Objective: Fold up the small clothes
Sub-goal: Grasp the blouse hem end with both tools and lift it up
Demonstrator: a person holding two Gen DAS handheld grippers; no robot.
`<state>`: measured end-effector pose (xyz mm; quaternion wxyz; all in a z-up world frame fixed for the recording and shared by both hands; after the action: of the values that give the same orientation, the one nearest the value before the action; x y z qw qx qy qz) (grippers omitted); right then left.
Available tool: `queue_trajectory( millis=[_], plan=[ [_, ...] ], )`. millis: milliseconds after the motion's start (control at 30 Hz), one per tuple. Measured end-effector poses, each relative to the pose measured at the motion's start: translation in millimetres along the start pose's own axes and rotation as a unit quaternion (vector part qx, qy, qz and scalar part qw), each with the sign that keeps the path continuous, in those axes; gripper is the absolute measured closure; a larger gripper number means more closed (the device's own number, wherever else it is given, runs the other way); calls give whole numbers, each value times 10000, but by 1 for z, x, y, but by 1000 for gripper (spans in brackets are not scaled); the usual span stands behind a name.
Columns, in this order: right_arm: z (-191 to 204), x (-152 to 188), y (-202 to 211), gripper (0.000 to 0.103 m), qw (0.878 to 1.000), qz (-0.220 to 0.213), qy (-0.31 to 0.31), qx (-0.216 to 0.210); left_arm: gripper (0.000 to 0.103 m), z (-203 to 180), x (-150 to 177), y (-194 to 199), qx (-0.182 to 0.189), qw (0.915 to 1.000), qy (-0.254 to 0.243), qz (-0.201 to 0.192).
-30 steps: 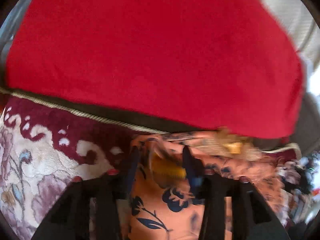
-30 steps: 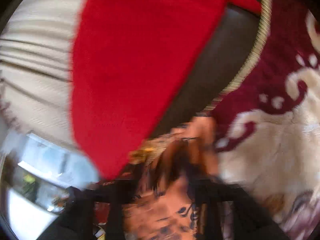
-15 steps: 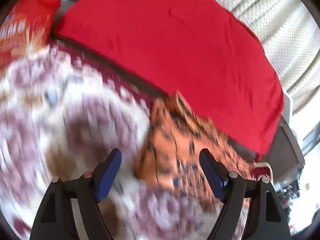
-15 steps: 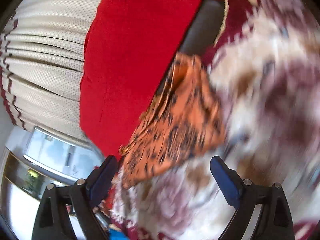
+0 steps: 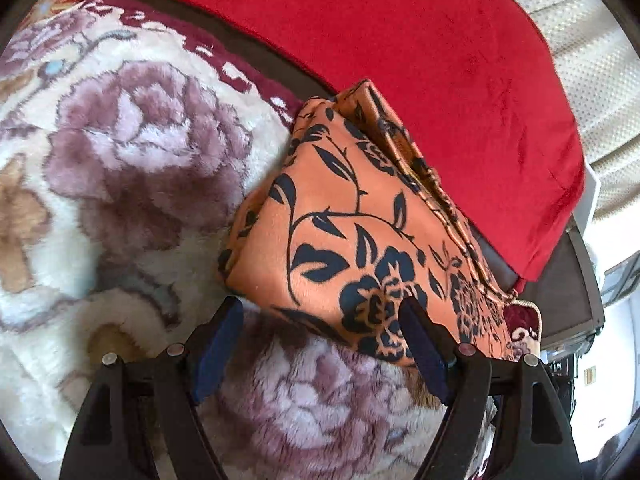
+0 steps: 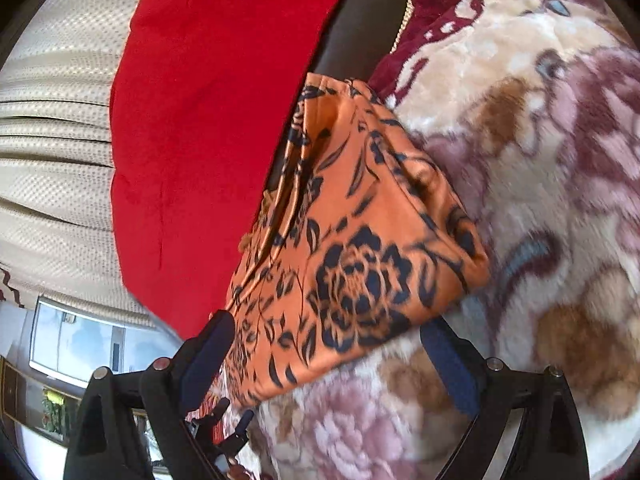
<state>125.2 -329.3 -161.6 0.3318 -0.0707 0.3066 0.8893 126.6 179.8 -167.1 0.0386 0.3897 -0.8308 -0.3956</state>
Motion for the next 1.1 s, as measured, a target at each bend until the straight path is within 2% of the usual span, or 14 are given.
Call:
queue_trajectory(
  millis=[200, 433, 500, 567, 700, 800, 833, 867, 900, 933, 967, 1000, 1033, 1100],
  plan=[
    [-2, -25, -7, 11, 9995, -273, -78, 106, 23, -9, -14, -18, -5, 9997, 237, -82],
    [-2, -26, -16, 15, 9990, -320, 151, 268, 23, -13, -27, -23, 70, 9993, 328, -142],
    [-2, -26, -12, 16, 9989, -303, 219, 287, 29, -14, -30, -21, 78, 9993, 318, -197],
    [-1, -24, -14, 23, 9986, -277, 264, 359, 44, -9, -30, -15, 14, 9994, 293, -189],
    [-4, -22, -14, 31, 9984, -236, 311, 416, 57, -5, -38, -13, 39, 9991, 384, -184],
    [-4, -20, -13, 31, 9980, -209, 367, 460, 53, -5, -41, -11, 21, 9993, 323, -189],
    [-3, -20, -15, 30, 9978, -156, 416, 495, 38, -5, -42, -15, -32, 9994, 321, -118],
    [-3, -20, -18, 30, 9976, -87, 450, 526, 33, -5, -42, -21, -91, 9994, 335, -30],
    [-3, -20, -18, 30, 9974, -112, 458, 553, 34, -6, -42, -25, -84, 9995, 298, -46],
    [-1, -21, -21, 30, 9969, -103, 519, 579, 52, -10, -42, -27, -130, 9998, 139, -65],
    [1, -22, -25, 41, 9956, -59, 672, 656, 87, -14, -43, -30, -163, 9999, 44, -3],
    [4, -23, -30, 85, 9937, 25, 814, 769, 89, -16, -46, -30, -169, 9997, 120, 141],
    [4, -25, -35, 88, 9933, 179, 807, 802, 90, -19, -48, -27, -158, 9996, 206, 131],
    [11, -26, -30, 90, 9933, 152, 823, 799, 91, -34, -53, -5, -68, 9999, 92, -34]
  ],
)
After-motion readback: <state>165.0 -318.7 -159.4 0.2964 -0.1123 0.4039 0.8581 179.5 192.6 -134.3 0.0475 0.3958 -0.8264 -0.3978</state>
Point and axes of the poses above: each gripper's, at about its wrist camera, not at the fingertips, and y roughly against the way its jaws point, z to its left, x to its underside, the point moved 1 cm from there along -y, roughly the way its jaws point, and after that the axes turned 10 degrees about y, right-handed, at the moved point
